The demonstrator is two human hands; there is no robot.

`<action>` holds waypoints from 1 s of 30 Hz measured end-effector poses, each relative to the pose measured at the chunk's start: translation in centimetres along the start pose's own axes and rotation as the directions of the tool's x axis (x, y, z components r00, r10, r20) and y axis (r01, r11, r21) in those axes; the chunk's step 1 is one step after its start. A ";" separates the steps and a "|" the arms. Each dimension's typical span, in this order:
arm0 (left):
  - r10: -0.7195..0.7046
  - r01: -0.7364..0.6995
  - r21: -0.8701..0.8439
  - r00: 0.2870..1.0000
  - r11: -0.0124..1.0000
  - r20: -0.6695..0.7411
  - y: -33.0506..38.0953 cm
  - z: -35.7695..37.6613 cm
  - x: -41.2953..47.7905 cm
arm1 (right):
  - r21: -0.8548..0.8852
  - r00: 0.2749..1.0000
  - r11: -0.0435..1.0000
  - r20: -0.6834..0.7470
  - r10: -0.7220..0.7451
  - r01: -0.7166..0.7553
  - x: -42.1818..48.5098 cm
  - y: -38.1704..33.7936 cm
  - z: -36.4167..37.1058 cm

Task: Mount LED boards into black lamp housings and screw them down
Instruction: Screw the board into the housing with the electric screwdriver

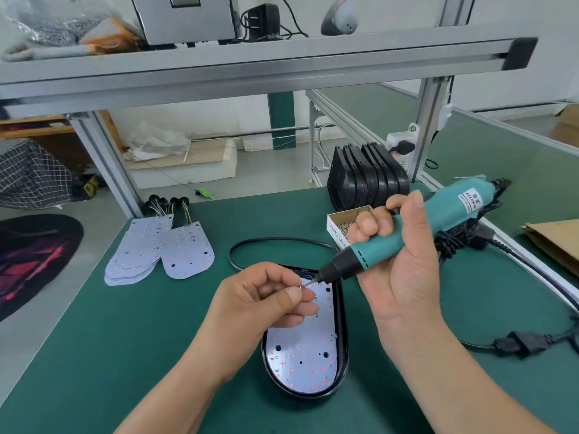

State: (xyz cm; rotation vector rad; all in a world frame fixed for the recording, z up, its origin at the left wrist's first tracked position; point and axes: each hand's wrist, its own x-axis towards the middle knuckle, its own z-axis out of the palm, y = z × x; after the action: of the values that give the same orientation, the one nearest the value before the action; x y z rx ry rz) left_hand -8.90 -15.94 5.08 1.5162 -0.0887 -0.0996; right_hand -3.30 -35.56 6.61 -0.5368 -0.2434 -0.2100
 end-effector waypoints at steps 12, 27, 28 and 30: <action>0.158 -0.135 0.276 0.985 0.952 -0.065 -1.2 0.1 -0.2 | -0.031 0.998 1.000 -0.068 0.006 -0.008 -0.1 0.9 -0.1; -0.043 0.173 0.602 0.974 0.779 -0.224 -1.0 -2.6 1.2 | -0.062 0.987 0.998 -0.157 -0.032 0.022 1.2 1.9 -1.3; -0.122 0.217 0.614 0.973 0.759 -0.194 -1.2 -2.4 1.2 | -0.084 0.988 0.996 -0.153 -0.032 0.019 1.3 2.1 -1.3; -0.219 0.260 0.583 0.965 0.769 -0.142 -1.6 -1.9 1.1 | -0.122 0.989 0.992 -0.146 -0.030 0.012 1.5 2.6 -1.2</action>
State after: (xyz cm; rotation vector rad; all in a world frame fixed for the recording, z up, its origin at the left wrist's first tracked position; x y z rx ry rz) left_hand -7.63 -14.26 3.34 2.1669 0.1461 -0.2451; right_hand -1.01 -34.22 4.75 -0.6361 -0.0929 -0.2847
